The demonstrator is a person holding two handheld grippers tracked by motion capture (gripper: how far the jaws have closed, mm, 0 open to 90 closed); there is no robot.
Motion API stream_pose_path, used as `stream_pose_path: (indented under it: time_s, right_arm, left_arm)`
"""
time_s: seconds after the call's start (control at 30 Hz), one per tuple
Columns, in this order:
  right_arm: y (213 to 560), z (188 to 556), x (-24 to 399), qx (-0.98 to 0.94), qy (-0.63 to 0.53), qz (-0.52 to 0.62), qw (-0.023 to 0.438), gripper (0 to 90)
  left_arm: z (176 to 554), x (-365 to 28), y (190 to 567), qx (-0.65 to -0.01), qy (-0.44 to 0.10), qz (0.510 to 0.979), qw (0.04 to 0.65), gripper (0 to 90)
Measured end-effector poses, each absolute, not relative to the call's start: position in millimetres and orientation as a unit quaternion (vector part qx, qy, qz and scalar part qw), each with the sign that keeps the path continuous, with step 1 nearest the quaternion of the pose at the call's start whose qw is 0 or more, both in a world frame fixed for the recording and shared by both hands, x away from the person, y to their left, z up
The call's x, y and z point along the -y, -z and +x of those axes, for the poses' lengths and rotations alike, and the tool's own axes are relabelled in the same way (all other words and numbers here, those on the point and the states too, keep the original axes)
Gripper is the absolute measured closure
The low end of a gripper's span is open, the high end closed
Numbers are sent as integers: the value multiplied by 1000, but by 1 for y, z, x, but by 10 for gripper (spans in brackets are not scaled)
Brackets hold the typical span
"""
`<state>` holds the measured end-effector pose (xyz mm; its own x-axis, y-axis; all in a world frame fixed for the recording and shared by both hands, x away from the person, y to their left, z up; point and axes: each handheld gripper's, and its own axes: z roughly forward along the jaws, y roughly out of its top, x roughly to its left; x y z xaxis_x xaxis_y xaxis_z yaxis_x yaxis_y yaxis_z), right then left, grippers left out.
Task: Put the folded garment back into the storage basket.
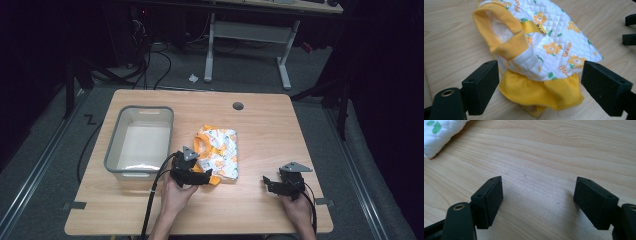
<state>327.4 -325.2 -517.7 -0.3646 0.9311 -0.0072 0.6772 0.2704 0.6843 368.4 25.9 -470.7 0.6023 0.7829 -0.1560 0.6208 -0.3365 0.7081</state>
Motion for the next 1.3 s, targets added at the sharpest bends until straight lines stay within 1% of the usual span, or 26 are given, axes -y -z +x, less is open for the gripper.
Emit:
stream_pose_path:
  time_s: [0.2,0.53,0.87,1.0,1.07,1.3]
  right_arm:
    - [518,327,325,-769,-302,523,210,239]
    - [518,327,325,-769,-302,522,210,239]
    - [518,327,325,-770,-302,522,210,239]
    - [518,327,325,-770,-302,522,210,239]
    - [518,327,325,-770,-303,521,210,239]
    - [518,327,325,-771,-303,520,210,239]
  left_arm:
    - [378,-18,472,-436,-127,813,364,149]
    - [402,-10,480,-456,-119,813,341,149]
    - [420,-5,489,-465,-106,813,333,145]
    - [424,-2,493,-468,-103,808,343,133]
    - [427,-1,495,-471,-109,806,340,130]
    - [435,-1,511,-485,-106,812,307,144]
